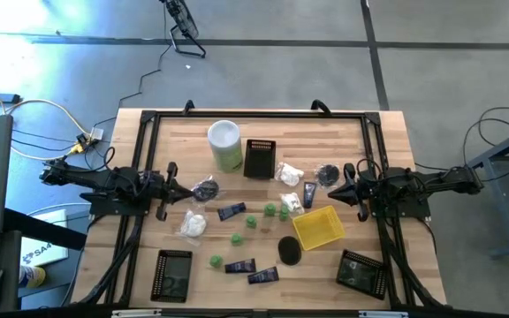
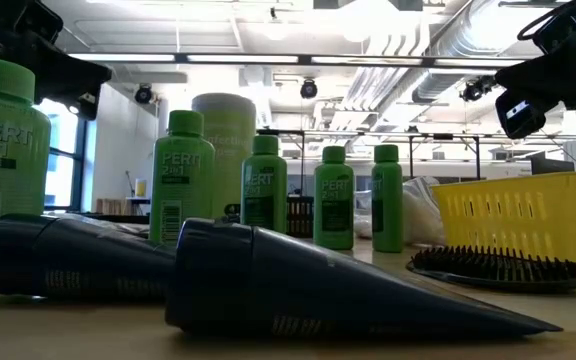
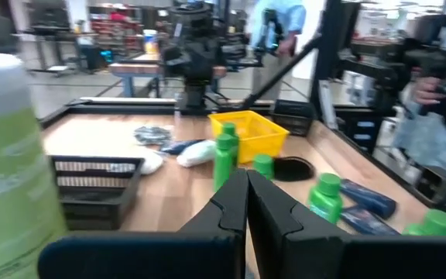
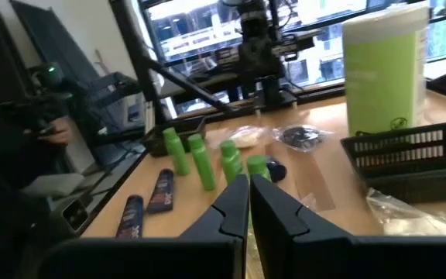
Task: Pick & Place Travel size toiletries
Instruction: Put the green shampoo bottle into the top black bin
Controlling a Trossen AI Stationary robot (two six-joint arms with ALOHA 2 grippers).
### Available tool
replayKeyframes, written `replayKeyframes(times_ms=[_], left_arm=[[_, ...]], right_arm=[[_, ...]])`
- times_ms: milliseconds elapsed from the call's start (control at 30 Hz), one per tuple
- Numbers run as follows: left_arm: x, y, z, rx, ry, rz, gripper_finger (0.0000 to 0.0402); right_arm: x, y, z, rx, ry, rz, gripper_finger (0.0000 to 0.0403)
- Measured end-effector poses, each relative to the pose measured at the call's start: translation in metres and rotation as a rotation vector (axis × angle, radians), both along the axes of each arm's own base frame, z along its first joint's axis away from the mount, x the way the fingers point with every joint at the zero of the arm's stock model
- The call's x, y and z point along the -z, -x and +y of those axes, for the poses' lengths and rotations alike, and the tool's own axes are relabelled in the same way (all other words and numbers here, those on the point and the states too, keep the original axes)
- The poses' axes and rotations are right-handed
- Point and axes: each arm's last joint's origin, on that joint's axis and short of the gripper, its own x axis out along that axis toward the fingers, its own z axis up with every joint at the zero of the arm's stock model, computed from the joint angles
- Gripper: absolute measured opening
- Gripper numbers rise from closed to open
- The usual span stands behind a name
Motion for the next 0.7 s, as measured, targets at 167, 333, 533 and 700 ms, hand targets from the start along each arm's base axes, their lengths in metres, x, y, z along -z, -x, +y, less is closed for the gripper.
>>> replayKeyframes(times_ms=[167, 333, 533, 700], left_arm=[[-0.0004, -0.0001, 0.0013, -0.046, 0.001, -0.004, 0.0003], [-0.0004, -0.0001, 0.0015, -0.051, 0.001, -0.004, 0.0003], [-0.0025, 0.0, 0.003, -0.103, 0.008, -0.025, 0.0003], [-0.0034, 0.0, 0.003, -0.103, 0.01, -0.034, 0.0003]], right_arm=[[-0.0005, -0.0002, -0.0015, 0.05, 0.0, -0.005, 0.0008], [-0.0008, -0.0002, -0.002, 0.069, -0.014, -0.006, 0.0008], [-0.0008, -0.0002, -0.0022, 0.076, -0.068, -0.001, 0.0008], [-0.004, -0.0008, -0.0021, 0.077, -0.083, -0.03, 0.0008]])
